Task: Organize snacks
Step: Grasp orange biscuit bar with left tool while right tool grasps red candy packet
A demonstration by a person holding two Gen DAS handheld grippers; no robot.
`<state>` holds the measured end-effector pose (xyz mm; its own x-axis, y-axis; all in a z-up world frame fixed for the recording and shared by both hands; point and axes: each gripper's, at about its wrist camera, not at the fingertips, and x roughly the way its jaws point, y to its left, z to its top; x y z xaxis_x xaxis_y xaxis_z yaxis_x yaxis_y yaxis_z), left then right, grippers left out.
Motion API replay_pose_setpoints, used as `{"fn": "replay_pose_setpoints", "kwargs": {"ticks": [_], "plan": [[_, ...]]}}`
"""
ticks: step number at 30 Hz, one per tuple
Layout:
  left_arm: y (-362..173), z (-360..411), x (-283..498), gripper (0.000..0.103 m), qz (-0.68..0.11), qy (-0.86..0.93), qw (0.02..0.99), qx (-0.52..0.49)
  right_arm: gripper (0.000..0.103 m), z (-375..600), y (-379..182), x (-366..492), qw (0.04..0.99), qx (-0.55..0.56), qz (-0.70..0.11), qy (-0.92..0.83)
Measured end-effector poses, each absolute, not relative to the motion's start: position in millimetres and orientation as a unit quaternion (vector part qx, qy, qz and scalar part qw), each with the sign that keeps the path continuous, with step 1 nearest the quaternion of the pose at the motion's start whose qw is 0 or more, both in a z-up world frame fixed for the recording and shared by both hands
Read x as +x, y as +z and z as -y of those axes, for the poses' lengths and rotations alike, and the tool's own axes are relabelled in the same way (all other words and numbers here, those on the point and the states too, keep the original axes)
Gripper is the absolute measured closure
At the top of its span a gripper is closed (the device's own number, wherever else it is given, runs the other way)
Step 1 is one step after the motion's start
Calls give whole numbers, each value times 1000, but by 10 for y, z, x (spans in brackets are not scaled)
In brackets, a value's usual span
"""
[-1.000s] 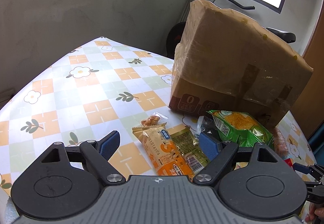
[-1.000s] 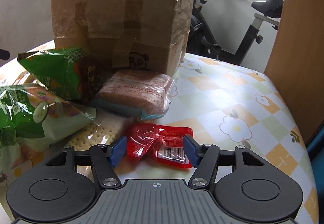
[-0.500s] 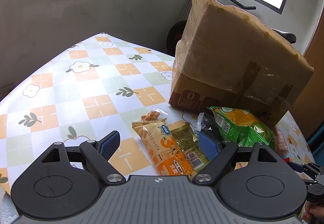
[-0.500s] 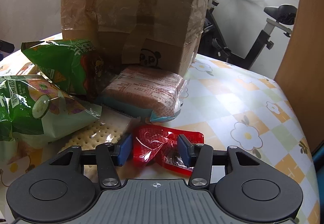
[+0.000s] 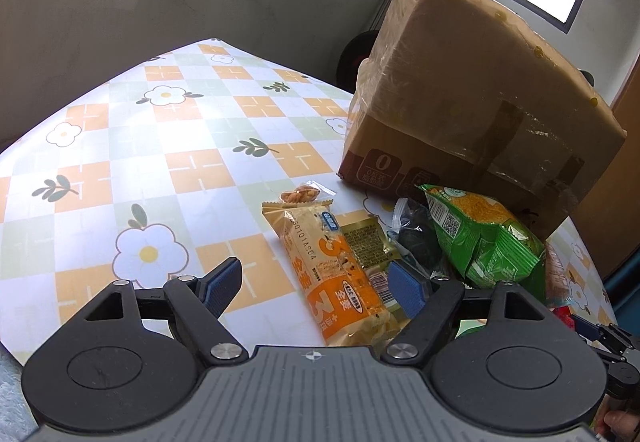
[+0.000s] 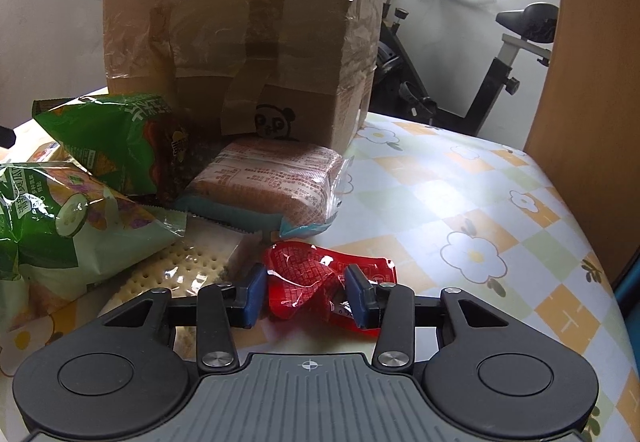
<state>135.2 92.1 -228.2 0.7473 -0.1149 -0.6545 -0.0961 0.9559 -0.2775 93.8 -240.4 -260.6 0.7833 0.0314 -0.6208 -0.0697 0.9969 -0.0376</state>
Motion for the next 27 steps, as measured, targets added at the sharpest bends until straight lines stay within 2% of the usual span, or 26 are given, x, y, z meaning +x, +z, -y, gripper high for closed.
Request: {"fn": "replay_pose_setpoints", "kwargs": {"ticks": [7,21,23,24,25,27], "plan": [[-2343,-821,1453,29,-370,-16,920,-130,64,2436,-2604,942,944,-19,-328,27],[-2523,-652,1993,30,-390,14,912,-130,63,2436,-2602,948,944,-15,-328,28],[-2567,-621,1994,36,-390,21,913,-116,63,2436,-2605,947,944,-13,-328,29],[-2578,-611,1975,45,-386,27,916,-104,63,2434,-2605,949,944,-14,-328,29],[-2581,-621,1947,49,-384,30,918,-97,63,2431,-2607,954,944,-15,-328,29],[-2585,-667,1894,51,-379,29,918,-112,63,2432,-2605,957,944,-15,-329,30]]}}
